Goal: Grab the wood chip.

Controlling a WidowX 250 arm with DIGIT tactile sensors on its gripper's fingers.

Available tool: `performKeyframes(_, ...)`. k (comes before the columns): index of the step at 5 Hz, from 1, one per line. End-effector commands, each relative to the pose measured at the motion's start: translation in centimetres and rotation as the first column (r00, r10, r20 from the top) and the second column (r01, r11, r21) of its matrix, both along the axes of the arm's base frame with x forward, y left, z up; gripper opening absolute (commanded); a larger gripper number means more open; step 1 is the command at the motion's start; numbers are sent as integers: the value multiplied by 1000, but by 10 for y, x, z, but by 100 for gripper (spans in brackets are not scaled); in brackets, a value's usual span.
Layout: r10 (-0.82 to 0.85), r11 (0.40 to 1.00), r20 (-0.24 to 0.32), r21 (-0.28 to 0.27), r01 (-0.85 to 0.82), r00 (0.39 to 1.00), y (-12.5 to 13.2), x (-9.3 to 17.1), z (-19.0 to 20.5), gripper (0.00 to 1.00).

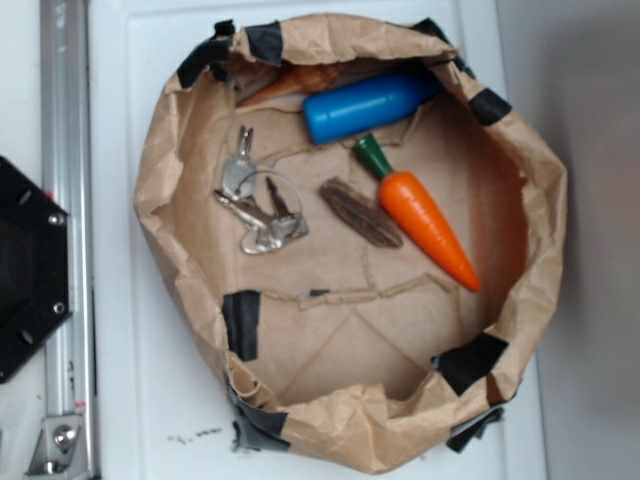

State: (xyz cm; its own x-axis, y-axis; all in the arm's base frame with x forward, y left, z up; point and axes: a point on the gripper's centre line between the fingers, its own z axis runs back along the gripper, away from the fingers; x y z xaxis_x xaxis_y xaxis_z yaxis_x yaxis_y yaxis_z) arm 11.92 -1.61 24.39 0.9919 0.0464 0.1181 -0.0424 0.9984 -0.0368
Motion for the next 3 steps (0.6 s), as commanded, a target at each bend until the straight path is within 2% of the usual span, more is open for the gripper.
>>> performKeyframes(1, 0, 1000, 0, 0, 0, 1000, 0, 0, 0, 100)
performKeyframes(2, -127, 992, 9, 6, 127, 992, 20, 50, -28, 100)
performKeyframes(3, -145, 989, 31, 15, 144, 989, 32, 101, -40, 100)
